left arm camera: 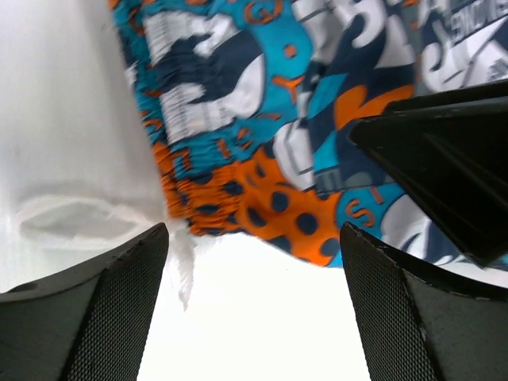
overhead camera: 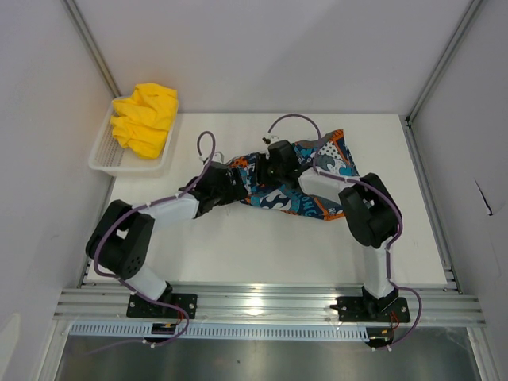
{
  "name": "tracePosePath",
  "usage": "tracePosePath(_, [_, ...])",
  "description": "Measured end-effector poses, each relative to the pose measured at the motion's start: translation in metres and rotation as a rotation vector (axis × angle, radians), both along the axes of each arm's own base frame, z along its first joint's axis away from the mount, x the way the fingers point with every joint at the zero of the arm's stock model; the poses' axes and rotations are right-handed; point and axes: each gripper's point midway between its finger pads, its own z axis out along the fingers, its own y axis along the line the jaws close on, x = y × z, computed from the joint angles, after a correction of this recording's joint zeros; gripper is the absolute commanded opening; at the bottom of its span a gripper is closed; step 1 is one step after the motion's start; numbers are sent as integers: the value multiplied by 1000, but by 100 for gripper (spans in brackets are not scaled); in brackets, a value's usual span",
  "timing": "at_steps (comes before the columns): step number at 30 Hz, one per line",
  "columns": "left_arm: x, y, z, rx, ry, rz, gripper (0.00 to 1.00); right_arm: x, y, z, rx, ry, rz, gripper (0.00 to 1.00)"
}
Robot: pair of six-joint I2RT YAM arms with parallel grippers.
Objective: Fold and stack the shorts
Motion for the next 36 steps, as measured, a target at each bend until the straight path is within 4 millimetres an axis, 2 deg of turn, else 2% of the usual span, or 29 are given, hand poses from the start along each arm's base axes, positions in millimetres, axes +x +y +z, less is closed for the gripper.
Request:
tracePosePath(4, [-2,13,-3,-9,40,15,90,-3,10,-1,3,-1,26,48])
tracePosePath(10, [5,46,13,-82,-5,75,90,7,38,-2,47,-2,91,47])
tracePosePath(17, [-6,48,7,-152,-3,58,90,14,56,-13,79,13,138,48])
tracePosePath(22, [-5,54,4,-196,0,71,90,18,56,-35,34,65,123,45])
tracePosePath(28, [-9,53,-2,-222,-2,72,90,15,48,-40,-9,78,133,42])
tracePosePath(31, [-16,53,-8,-228,15,73,90,2,39,-41,-38,78,157,41])
tracePosePath(36, [-28,54,-18,-239,30,74,90,-48,13,-43,-111,101,244,43])
